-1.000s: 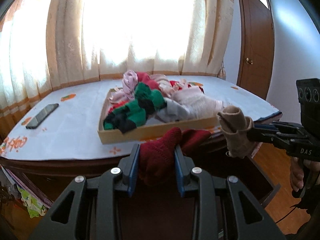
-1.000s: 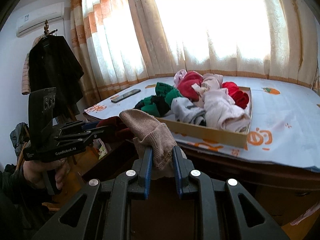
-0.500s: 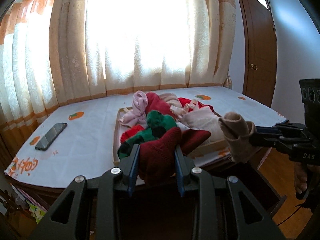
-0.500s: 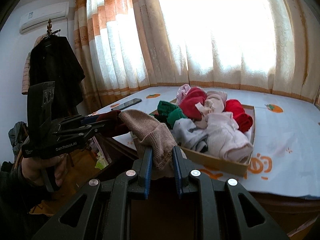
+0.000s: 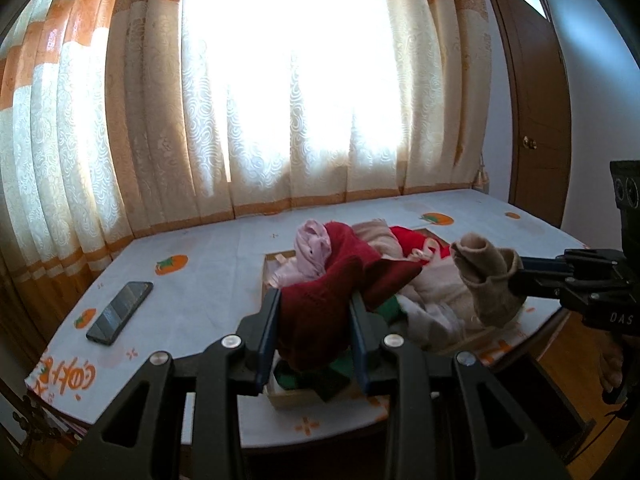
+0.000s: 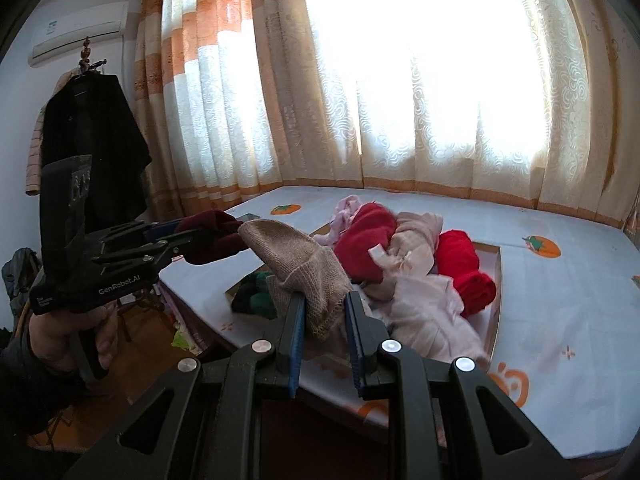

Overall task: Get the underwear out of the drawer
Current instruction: 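Carry the red sock with the left gripper while the right carries the beige sock to the tray, then open both grippers to drop the red and beige socks into the tray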

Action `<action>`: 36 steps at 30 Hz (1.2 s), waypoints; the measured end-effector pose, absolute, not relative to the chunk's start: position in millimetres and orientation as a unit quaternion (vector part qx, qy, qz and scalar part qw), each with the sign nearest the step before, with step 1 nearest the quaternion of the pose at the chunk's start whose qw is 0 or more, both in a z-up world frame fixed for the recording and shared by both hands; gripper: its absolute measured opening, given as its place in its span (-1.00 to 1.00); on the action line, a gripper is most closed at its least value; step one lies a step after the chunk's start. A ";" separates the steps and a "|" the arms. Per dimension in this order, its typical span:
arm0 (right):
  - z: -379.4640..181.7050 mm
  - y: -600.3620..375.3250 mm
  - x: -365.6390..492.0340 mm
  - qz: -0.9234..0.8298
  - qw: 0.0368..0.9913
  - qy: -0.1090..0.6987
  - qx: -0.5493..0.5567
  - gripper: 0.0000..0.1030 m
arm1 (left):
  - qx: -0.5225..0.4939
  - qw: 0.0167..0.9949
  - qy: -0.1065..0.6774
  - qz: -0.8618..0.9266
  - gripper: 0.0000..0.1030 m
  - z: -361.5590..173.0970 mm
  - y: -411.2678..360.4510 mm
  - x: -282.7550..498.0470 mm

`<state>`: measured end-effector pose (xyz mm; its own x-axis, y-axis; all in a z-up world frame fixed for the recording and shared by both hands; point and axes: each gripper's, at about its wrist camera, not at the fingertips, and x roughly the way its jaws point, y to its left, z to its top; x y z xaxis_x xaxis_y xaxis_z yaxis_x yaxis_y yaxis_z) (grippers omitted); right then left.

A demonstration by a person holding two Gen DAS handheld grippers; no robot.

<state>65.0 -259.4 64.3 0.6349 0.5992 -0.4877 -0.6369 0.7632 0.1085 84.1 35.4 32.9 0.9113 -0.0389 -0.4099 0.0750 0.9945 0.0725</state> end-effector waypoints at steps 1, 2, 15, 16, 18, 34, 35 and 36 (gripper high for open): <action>64.6 -257.9 69.0 0.341 0.904 0.256 -0.038 -0.58 | 0.041 0.977 0.208 -0.028 -0.41 34.0 36.4 88.8; 65.1 -255.8 73.6 0.339 0.904 0.257 -0.039 -0.58 | 0.038 0.977 0.209 -0.028 -0.41 34.6 37.5 92.1; 58.3 -235.5 116.0 0.316 0.908 0.273 -0.045 -0.58 | 0.034 0.972 0.231 -0.014 -0.41 27.8 39.3 144.3; 57.0 -234.1 119.7 0.314 0.908 0.274 -0.045 -0.58 | 0.034 0.972 0.232 -0.014 -0.41 27.0 39.2 146.8; 53.9 -231.5 126.8 0.308 0.908 0.278 -0.047 -0.58 | 0.036 0.971 0.238 -0.013 -0.41 22.9 37.7 153.0; 19.3 -223.4 166.7 0.283 0.900 0.327 -0.049 -0.57 | 0.042 0.954 0.295 -0.023 -0.34 -16.1 26.5 189.2; 19.4 -223.3 166.8 0.283 0.900 0.328 -0.050 -0.57 | 0.042 0.954 0.296 -0.023 -0.33 -17.2 26.3 189.7; 19.5 -222.9 166.9 0.282 0.900 0.328 -0.051 -0.57 | 0.043 0.953 0.298 -0.024 -0.33 -17.5 26.3 190.3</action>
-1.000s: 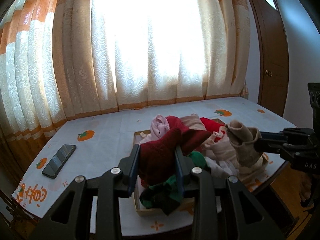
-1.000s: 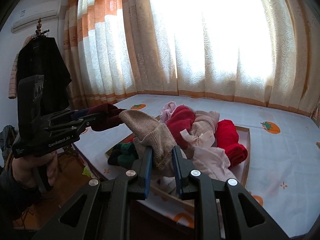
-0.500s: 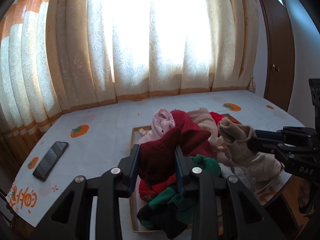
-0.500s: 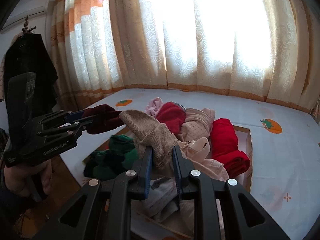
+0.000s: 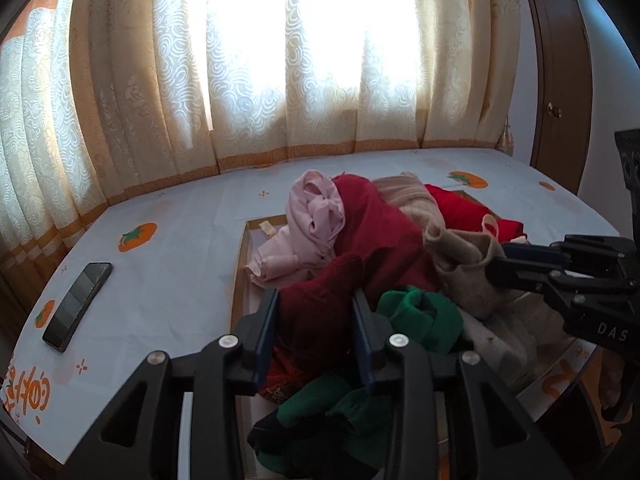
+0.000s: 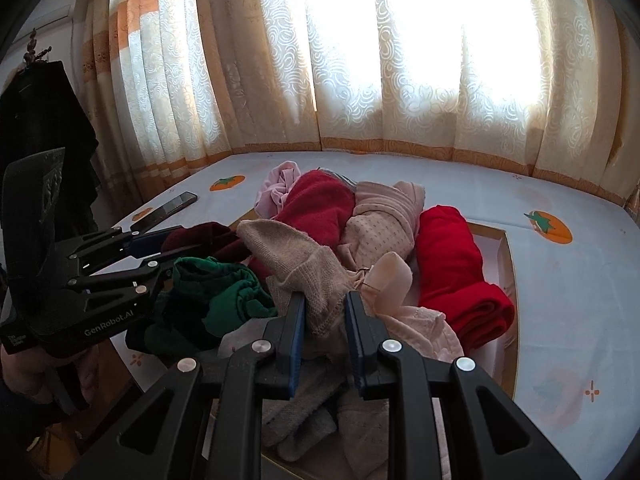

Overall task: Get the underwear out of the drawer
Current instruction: 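Open both grippers to drop the red and beige socks into the tray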

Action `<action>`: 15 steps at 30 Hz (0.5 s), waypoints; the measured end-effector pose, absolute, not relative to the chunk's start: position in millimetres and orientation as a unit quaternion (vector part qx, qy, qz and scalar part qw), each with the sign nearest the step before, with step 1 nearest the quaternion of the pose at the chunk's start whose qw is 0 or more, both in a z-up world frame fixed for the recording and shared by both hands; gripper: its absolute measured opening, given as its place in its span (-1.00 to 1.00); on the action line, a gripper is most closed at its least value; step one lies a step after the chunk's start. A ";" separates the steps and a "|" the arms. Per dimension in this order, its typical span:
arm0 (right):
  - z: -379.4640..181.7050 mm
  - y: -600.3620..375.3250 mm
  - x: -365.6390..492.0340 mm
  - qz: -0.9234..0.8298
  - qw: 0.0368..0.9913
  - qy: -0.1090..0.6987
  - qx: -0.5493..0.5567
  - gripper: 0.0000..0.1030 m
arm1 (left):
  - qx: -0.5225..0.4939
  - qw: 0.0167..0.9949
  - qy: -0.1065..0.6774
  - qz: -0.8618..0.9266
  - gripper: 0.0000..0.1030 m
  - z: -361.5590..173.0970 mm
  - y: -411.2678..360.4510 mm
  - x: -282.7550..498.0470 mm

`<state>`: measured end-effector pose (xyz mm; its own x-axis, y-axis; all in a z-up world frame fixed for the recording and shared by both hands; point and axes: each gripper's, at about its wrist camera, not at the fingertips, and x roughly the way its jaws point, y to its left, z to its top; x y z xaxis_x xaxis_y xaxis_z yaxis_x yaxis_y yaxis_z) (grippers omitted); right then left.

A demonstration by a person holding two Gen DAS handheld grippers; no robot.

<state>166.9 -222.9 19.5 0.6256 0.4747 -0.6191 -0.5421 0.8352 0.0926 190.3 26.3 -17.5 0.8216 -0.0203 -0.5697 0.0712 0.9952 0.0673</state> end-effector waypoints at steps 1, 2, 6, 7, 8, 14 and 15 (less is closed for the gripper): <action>19.5 -222.7 167.1 0.282 0.900 0.328 -0.053 -0.57 | 0.043 0.953 0.299 -0.024 -0.33 -17.7 26.1 190.9; 19.7 -222.4 167.3 0.281 0.900 0.329 -0.054 -0.57 | 0.043 0.953 0.300 -0.024 -0.33 -17.6 25.9 191.2; 20.6 -222.8 167.7 0.278 0.900 0.332 -0.051 -0.53 | 0.048 0.953 0.300 -0.022 -0.25 -15.8 24.8 190.2; 20.7 -222.5 167.9 0.277 0.900 0.332 -0.051 -0.45 | 0.050 0.953 0.298 -0.022 -0.23 -14.8 24.0 188.5; 21.7 -222.5 166.7 0.275 0.901 0.331 -0.053 -0.39 | 0.052 0.953 0.297 -0.022 -0.12 -13.7 23.7 187.7; 34.7 -230.9 152.9 0.269 0.912 0.307 -0.044 0.22 | 0.055 0.961 0.269 -0.020 0.43 0.6 23.9 166.9; 37.4 -232.6 150.1 0.268 0.914 0.303 -0.042 0.23 | 0.055 0.962 0.267 -0.021 0.46 2.8 24.0 163.8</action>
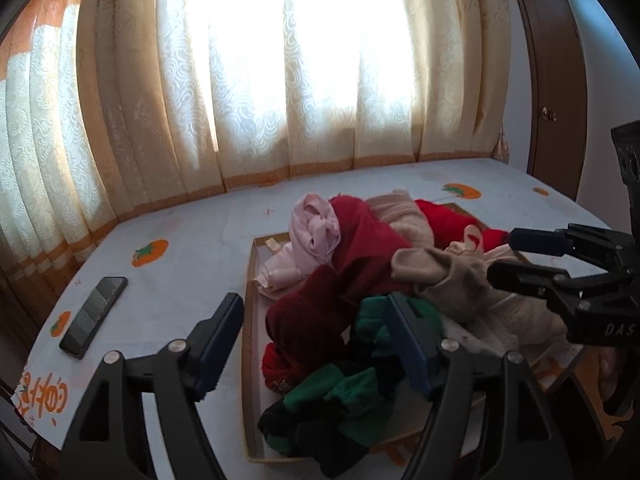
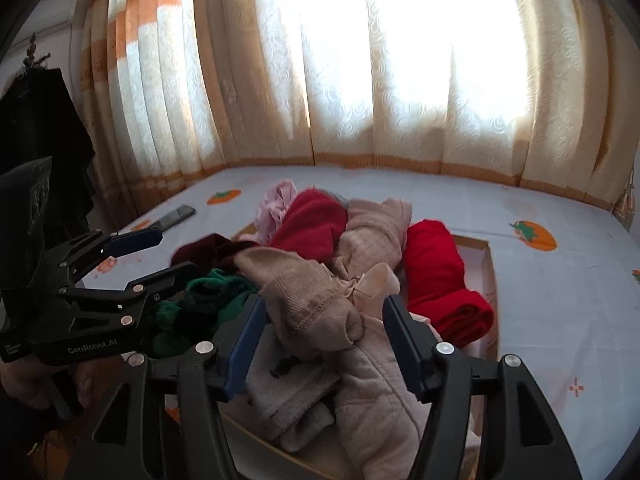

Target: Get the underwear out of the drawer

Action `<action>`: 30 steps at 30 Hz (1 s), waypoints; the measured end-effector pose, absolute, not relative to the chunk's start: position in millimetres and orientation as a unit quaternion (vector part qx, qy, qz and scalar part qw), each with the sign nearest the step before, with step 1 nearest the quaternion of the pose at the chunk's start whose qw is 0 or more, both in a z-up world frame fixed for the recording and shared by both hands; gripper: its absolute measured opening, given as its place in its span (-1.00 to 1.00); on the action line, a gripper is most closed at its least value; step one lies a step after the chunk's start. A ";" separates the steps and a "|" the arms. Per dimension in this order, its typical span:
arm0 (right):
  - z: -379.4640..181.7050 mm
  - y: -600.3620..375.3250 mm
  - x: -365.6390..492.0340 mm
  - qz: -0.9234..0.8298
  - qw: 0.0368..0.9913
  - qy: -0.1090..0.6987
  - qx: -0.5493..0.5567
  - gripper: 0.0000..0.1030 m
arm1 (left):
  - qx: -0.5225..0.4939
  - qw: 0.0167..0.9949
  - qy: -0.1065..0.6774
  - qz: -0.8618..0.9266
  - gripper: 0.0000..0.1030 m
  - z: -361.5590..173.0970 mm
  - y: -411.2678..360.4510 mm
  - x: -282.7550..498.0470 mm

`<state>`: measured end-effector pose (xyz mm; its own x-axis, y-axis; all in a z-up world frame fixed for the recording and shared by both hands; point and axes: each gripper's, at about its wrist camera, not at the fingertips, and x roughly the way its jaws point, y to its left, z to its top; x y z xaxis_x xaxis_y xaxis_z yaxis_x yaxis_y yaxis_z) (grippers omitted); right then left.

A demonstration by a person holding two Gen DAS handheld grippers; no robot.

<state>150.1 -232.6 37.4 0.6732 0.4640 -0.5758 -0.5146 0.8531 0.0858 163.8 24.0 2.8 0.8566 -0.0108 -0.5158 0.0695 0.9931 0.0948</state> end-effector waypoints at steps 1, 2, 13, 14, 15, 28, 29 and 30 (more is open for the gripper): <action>40.3 -234.9 146.1 0.266 0.916 0.298 -0.039 0.23 | 0.054 0.963 0.263 -0.020 0.48 5.9 24.4 158.5; 42.6 -237.0 142.6 0.265 0.917 0.295 -0.036 0.23 | 0.054 0.964 0.259 -0.020 0.51 8.0 24.7 154.4; 50.6 -247.4 99.3 0.268 0.922 0.279 -0.029 0.33 | 0.045 0.976 0.211 -0.015 0.90 27.4 27.2 99.0; 51.4 -248.8 95.6 0.268 0.923 0.276 -0.027 0.34 | 0.045 0.977 0.208 -0.015 0.92 28.6 27.2 95.5; 52.4 -250.0 91.9 0.268 0.923 0.274 -0.024 0.34 | 0.045 0.977 0.206 -0.014 0.92 29.9 27.1 91.7; 70.5 -248.4 66.7 0.280 0.927 0.248 -0.031 0.36 | 0.048 0.978 0.201 -0.019 0.93 35.3 22.1 75.4; 71.5 -248.2 65.9 0.280 0.927 0.247 -0.031 0.36 | 0.047 0.978 0.201 -0.019 0.93 35.6 22.2 75.4; 72.1 -248.0 65.3 0.281 0.927 0.246 -0.031 0.37 | 0.047 0.978 0.201 -0.018 0.93 35.4 22.1 75.6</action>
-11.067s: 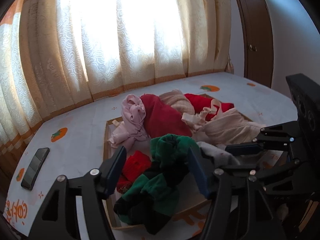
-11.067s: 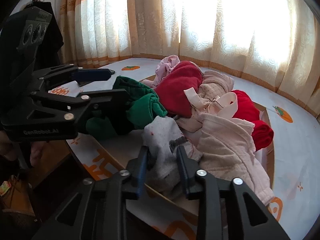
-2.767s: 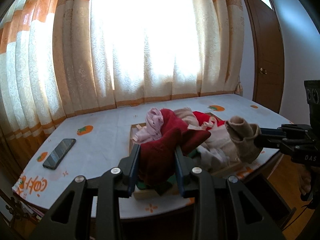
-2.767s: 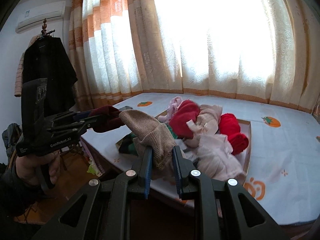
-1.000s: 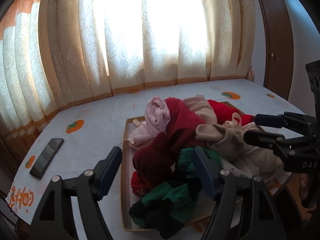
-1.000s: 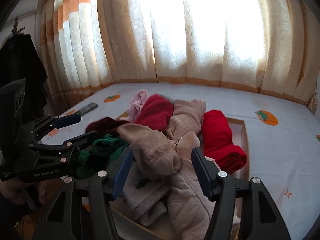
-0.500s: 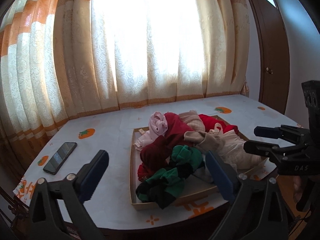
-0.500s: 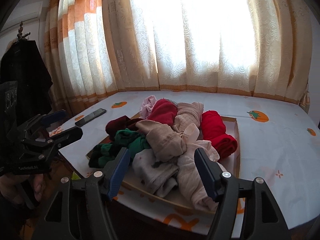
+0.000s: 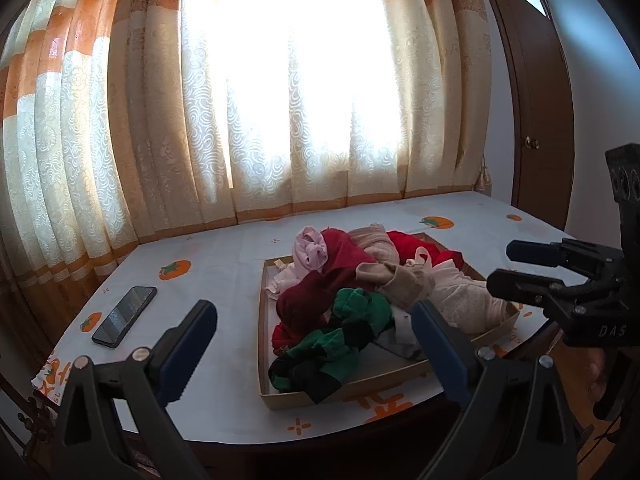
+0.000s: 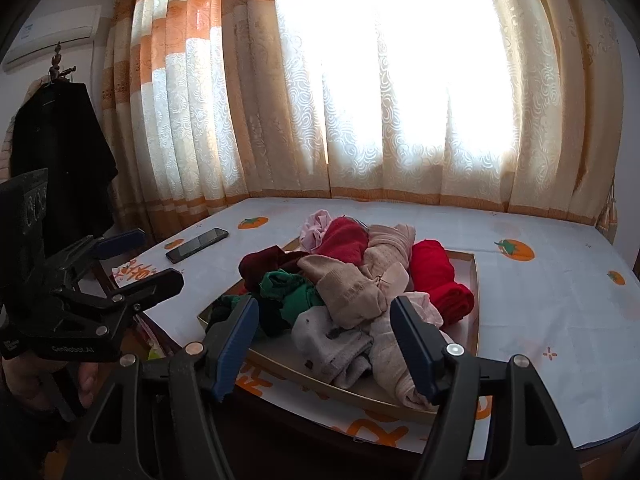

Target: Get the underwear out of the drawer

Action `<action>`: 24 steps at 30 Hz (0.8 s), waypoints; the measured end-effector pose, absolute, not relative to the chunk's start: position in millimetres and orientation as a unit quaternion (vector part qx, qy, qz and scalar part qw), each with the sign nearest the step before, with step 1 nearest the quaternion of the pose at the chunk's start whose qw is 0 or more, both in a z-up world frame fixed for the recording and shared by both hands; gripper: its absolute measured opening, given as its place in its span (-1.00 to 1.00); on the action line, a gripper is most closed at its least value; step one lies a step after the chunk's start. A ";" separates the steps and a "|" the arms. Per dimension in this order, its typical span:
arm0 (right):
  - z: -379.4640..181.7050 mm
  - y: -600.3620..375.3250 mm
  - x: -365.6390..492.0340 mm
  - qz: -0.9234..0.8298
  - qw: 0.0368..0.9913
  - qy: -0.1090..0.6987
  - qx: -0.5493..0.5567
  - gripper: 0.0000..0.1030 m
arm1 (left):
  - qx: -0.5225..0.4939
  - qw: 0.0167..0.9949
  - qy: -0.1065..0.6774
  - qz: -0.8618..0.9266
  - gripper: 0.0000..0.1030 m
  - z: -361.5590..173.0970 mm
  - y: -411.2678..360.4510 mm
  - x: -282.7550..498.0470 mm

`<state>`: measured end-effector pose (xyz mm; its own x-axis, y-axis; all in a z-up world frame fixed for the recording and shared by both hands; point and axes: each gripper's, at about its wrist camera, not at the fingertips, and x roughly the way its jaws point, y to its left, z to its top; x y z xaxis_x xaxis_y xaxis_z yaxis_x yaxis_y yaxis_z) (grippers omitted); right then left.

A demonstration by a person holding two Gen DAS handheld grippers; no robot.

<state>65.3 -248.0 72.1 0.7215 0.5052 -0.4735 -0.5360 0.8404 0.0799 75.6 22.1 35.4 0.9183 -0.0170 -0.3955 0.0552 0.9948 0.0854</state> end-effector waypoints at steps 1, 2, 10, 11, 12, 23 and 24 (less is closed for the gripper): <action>72.5 -247.9 64.7 0.280 0.928 0.245 -0.032 0.37 | 0.047 0.978 0.202 -0.018 0.93 36.0 21.3 74.8; 72.5 -247.9 64.7 0.280 0.928 0.245 -0.032 0.37 | 0.046 0.978 0.202 -0.017 0.94 36.5 20.9 74.1; 72.0 -250.3 65.1 0.276 0.929 0.245 -0.031 0.37 | 0.049 0.975 0.216 -0.020 0.99 34.9 18.7 75.2; 71.8 -250.9 65.3 0.275 0.929 0.245 -0.031 0.37 | 0.048 0.975 0.217 -0.021 0.99 34.5 18.3 74.7; 71.5 -251.0 65.5 0.275 0.929 0.246 -0.032 0.37 | 0.047 0.975 0.217 -0.022 0.99 34.5 18.9 75.0; 70.2 -248.8 63.3 0.276 0.929 0.244 -0.043 0.38 | 0.050 0.973 0.225 -0.023 0.99 34.6 15.5 75.7; 70.4 -248.4 62.7 0.277 0.929 0.243 -0.044 0.38 | 0.050 0.973 0.226 -0.023 0.99 34.8 15.6 76.3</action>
<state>62.6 -248.4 70.4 0.7282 0.4927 -0.4764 -0.5359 0.8427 0.0524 76.3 15.6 34.8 0.8968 -0.0217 -0.4419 0.0666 0.9940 0.0863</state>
